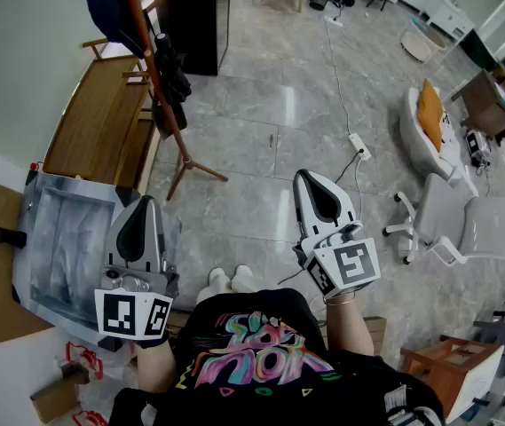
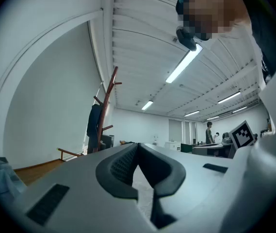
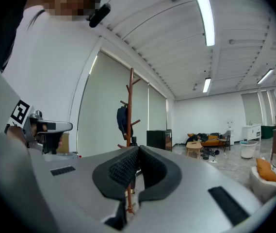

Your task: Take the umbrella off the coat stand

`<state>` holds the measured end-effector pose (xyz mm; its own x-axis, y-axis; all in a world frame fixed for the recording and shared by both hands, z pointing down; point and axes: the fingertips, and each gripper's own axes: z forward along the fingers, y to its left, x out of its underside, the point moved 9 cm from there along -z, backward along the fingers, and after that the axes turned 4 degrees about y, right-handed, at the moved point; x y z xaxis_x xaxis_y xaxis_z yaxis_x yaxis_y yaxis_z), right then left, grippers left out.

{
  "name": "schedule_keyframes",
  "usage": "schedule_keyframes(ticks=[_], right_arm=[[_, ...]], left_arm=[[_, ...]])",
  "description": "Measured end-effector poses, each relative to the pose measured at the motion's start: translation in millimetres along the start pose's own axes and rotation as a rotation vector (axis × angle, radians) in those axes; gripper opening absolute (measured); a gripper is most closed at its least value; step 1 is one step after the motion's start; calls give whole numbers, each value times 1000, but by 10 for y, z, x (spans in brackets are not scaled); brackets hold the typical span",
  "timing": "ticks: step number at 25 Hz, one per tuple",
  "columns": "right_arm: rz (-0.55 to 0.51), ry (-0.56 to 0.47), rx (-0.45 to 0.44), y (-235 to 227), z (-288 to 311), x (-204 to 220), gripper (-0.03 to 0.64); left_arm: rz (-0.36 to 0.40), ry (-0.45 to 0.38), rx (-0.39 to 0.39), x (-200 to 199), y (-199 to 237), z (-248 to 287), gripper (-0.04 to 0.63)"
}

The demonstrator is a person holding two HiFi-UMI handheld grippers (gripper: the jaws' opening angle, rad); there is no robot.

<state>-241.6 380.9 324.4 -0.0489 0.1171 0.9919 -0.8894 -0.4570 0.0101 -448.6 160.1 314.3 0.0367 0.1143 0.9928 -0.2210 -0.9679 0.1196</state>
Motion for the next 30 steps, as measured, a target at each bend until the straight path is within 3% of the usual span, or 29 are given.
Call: schedule_keyframes(ticks=[21, 30], right_arm=[[32, -29, -76, -407, -28, 42, 15], [61, -15, -80, -641, 298, 181, 15]], left_arm=[[36, -24, -47, 6, -321, 279, 25], [55, -17, -30, 48, -222, 734, 25]])
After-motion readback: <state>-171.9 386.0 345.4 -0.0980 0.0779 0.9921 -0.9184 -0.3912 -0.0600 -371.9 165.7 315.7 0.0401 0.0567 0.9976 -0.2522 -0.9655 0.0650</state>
